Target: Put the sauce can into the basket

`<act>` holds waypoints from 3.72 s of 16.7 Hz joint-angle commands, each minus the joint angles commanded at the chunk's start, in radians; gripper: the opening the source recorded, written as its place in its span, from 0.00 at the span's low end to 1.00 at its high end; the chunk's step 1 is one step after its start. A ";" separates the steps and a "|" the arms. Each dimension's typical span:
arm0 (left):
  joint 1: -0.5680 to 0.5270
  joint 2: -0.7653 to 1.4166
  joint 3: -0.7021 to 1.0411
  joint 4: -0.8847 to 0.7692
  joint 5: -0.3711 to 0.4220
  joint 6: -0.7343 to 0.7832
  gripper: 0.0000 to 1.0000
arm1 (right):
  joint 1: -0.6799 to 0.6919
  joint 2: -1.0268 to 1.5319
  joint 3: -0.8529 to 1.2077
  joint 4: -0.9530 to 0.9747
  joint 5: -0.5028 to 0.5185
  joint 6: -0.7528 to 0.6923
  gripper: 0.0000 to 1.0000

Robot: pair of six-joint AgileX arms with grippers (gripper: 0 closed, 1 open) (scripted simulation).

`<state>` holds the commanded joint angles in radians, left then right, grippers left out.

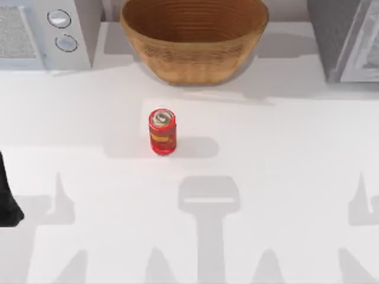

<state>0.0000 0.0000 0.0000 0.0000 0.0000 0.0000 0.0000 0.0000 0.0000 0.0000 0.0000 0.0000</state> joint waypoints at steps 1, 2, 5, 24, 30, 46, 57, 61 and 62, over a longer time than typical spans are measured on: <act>0.000 0.000 0.000 0.000 0.000 0.000 1.00 | 0.000 0.000 0.000 0.000 0.000 0.000 1.00; 0.000 0.000 0.000 0.000 0.000 0.000 1.00 | 0.000 0.000 0.000 0.000 0.000 0.000 1.00; -0.001 0.060 0.024 0.018 0.042 0.018 1.00 | 0.000 0.000 0.000 0.000 0.000 0.000 1.00; -0.016 1.717 0.747 0.474 1.082 0.539 1.00 | 0.000 0.000 0.000 0.000 0.000 0.000 1.00; -0.029 2.179 0.962 0.592 1.327 0.649 1.00 | 0.000 0.000 0.000 0.000 0.000 0.000 1.00; -0.078 2.361 1.046 0.736 1.364 0.584 1.00 | 0.000 0.000 0.000 0.000 0.000 0.000 1.00; -0.206 2.432 1.077 1.001 1.250 0.351 1.00 | 0.000 0.000 0.000 0.000 0.000 0.000 1.00; -0.208 2.433 1.078 1.006 1.248 0.347 1.00 | 0.000 0.000 0.000 0.000 0.000 0.000 1.00; -0.208 2.433 1.078 1.006 1.248 0.347 0.92 | 0.000 0.000 0.000 0.000 0.000 0.000 1.00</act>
<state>-0.2084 2.4332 1.0778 1.0063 1.2479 0.3471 0.0000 0.0000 0.0000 0.0000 0.0000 0.0000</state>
